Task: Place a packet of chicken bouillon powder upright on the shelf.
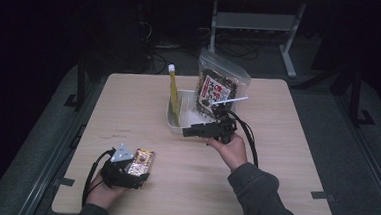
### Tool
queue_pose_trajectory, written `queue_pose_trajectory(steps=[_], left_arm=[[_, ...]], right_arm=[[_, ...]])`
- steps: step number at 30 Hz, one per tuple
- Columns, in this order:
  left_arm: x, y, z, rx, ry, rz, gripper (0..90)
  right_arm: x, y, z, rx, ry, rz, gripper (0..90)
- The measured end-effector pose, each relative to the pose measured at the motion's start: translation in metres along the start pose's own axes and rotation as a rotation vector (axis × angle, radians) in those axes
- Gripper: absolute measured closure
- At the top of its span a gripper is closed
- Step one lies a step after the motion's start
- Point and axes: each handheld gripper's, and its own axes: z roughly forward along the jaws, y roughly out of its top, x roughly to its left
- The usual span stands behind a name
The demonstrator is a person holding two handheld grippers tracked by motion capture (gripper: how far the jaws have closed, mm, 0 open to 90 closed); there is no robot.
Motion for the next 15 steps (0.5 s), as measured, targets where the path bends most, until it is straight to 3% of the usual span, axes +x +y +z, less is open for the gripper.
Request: queue_pose_trajectory(steps=[5, 10, 15], left_arm=[[-0.002, 0.001, 0.001, 0.023, 0.002, 0.007, 15.8], [-0.004, 0.002, 0.003, 0.051, -0.003, 0.017, 23.1], [-0.006, 0.003, 0.004, 0.070, -0.001, 0.039, 29.5]], right_arm=[[-0.001, -0.004, 0.001, 0.016, -0.018, -0.005, 39.2], [-0.001, -0.007, 0.003, 0.052, -0.062, -0.044, 38.9], [-0.003, -0.012, 0.006, 0.067, -0.059, -0.045, 38.3]])
